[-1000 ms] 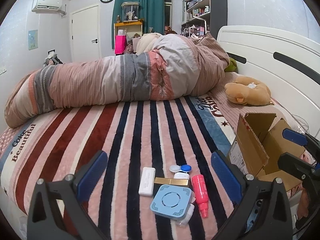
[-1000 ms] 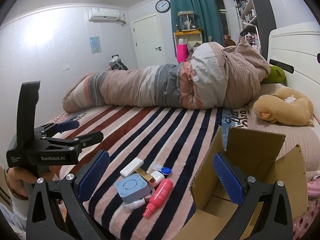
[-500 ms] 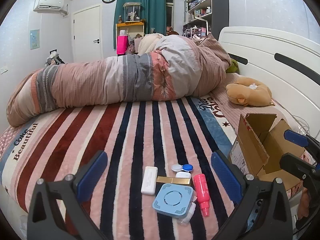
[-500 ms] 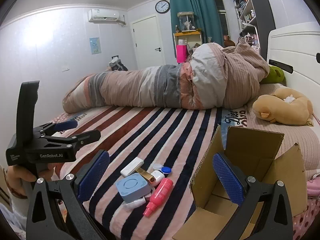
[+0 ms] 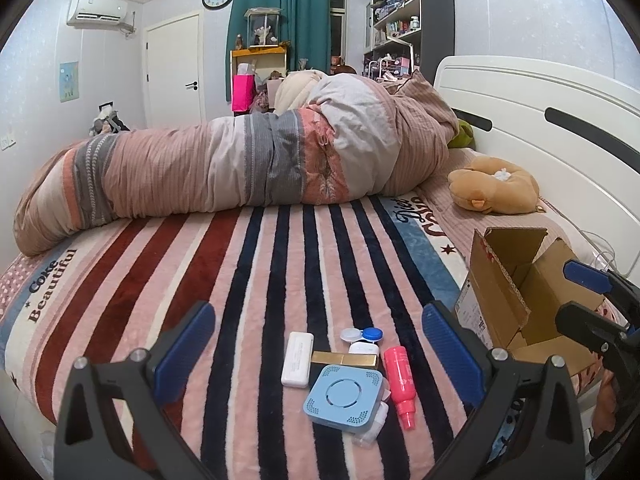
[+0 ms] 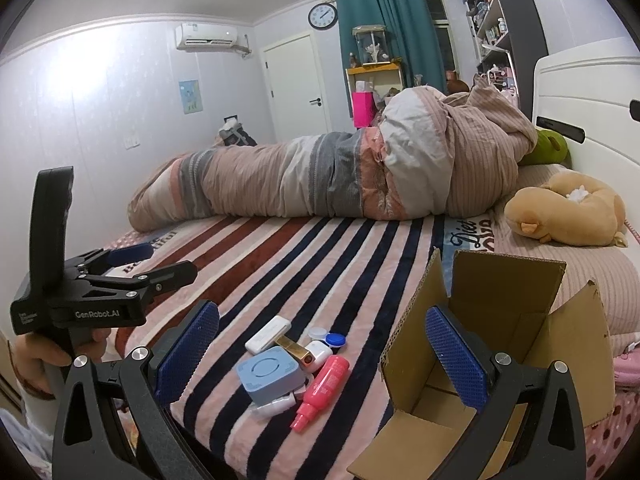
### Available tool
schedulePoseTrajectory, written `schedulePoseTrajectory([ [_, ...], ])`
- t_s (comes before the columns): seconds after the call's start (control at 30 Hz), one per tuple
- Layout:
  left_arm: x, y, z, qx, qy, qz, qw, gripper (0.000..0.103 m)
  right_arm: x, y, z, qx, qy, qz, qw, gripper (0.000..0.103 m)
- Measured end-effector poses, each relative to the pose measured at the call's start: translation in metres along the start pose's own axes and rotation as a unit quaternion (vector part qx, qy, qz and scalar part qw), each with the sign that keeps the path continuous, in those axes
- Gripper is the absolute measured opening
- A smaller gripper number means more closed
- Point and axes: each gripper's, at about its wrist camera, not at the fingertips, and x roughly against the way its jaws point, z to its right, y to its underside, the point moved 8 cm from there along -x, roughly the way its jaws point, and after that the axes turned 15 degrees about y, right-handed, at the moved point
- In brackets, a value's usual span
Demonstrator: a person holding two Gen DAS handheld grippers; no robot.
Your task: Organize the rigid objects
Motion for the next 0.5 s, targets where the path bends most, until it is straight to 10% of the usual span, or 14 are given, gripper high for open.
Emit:
schedulePoseTrajectory([
  [0.5,0.002,0.006,-0.012,0.005,0.002,-0.001,1.0,0.103,0.004,0.003,-0.019,0.018,0.005,0.009,1.0,0.093],
])
